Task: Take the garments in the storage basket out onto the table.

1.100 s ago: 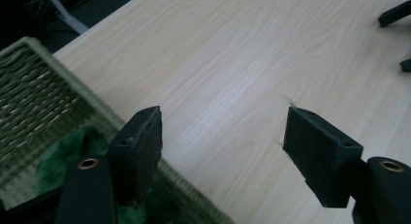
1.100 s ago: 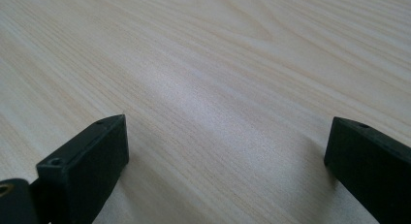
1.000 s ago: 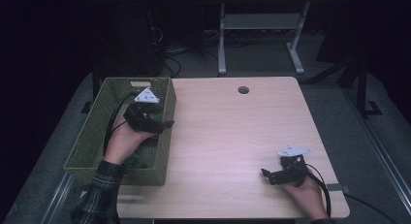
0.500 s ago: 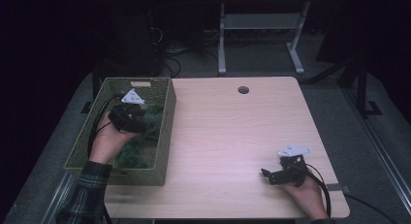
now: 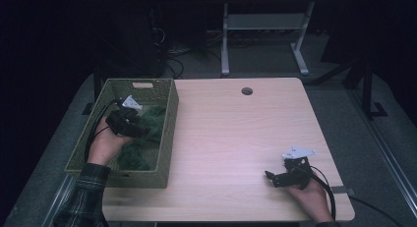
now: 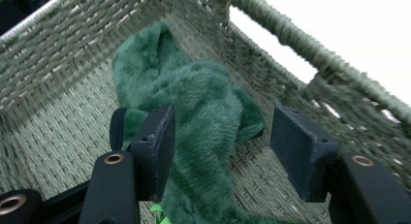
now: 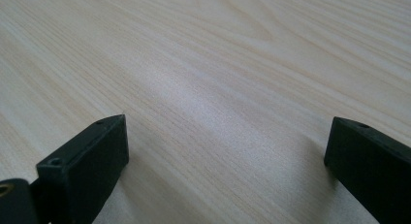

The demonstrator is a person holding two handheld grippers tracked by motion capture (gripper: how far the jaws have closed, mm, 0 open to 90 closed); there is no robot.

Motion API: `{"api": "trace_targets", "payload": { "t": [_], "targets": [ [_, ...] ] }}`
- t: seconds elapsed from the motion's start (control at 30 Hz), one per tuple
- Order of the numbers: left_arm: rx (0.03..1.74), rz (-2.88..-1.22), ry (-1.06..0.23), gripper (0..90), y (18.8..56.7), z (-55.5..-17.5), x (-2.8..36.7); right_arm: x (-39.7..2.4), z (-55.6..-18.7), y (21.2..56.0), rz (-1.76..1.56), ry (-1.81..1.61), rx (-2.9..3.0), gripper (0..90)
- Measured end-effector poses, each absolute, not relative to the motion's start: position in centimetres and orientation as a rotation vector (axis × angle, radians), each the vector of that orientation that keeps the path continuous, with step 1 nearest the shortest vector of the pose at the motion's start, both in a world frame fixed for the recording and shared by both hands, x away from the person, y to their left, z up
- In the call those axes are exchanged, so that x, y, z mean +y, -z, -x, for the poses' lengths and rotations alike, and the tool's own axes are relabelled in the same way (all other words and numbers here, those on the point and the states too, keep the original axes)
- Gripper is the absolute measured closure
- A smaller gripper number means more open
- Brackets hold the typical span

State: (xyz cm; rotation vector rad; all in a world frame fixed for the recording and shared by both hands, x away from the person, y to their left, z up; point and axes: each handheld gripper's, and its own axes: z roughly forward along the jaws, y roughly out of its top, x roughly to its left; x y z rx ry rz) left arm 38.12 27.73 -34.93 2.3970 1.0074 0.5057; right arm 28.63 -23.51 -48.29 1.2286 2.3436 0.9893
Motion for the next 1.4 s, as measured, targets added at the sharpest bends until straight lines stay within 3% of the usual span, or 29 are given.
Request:
{"api": "trace_targets", "payload": {
  "t": [0.7,0.93,0.97,1.17,1.4],
  "targets": [
    [1.124,-2.515,-0.470,42.4,38.8,-39.1,28.6,-23.5,-28.6,48.3,-1.226,-0.989,2.343,1.5],
    [1.139,-2.544,-0.441,53.9,39.7,-39.4,28.6,-23.5,-28.6,48.3,-1.226,-0.989,2.343,1.5],
    [1.140,-2.550,-0.424,61.6,39.7,-39.5,28.6,-23.5,-28.6,48.3,-1.226,-0.989,2.343,1.5],
    [1.130,-2.537,-0.400,82.0,39.4,-39.4,28.6,-23.5,-28.6,48.3,-1.226,-0.989,2.343,1.6],
    [1.150,-2.487,-0.380,84.9,38.2,-39.3,29.0,-23.5,-28.6,48.3,-1.226,-0.989,2.343,1.6]
  ]
}}
